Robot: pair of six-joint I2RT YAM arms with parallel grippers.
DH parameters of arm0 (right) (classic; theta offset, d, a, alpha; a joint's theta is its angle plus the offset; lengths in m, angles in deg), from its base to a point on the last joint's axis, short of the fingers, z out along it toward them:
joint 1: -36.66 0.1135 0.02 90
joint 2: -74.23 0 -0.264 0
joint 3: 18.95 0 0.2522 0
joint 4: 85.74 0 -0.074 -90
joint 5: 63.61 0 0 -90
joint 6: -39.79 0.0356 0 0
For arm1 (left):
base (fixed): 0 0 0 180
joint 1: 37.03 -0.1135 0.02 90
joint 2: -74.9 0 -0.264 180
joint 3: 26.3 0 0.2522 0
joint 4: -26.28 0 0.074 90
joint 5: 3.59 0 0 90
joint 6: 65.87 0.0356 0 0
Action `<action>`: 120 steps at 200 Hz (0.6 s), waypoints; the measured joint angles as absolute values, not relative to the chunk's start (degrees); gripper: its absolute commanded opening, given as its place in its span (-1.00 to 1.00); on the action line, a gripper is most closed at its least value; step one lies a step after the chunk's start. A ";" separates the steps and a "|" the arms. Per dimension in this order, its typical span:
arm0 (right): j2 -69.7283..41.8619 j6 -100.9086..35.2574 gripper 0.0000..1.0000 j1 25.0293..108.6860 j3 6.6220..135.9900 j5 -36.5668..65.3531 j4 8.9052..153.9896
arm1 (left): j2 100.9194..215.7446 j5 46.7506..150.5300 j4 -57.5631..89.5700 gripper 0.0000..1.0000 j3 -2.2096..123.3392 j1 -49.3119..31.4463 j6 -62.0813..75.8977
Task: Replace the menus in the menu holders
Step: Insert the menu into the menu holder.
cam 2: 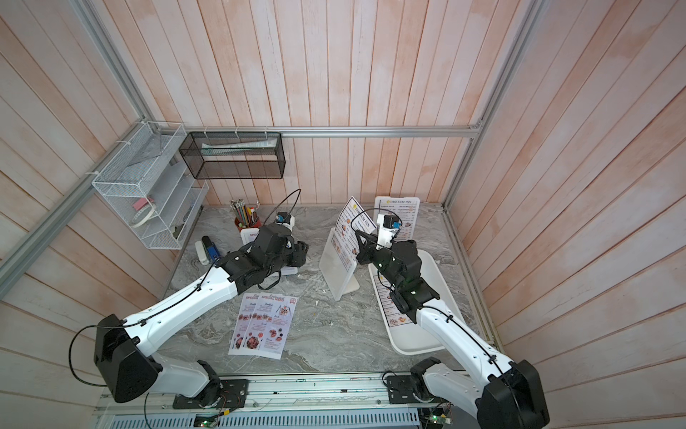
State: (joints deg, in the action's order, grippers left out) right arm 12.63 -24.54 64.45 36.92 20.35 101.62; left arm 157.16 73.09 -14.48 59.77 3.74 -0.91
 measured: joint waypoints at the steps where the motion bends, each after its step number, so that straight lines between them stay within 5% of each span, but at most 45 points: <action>1: 12.63 -24.54 -0.83 64.47 36.90 20.35 101.58 | 157.16 73.09 -14.48 0.17 59.77 3.74 -0.91; 120: 13.94 -24.45 -0.49 68.51 33.19 20.87 96.97 | 157.18 74.18 -14.35 0.17 59.77 3.87 -0.56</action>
State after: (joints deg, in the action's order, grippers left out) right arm 13.94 -24.45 68.51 33.19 20.87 96.97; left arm 157.18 74.18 -14.35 59.77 3.87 -0.56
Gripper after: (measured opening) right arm 0.223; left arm 0.584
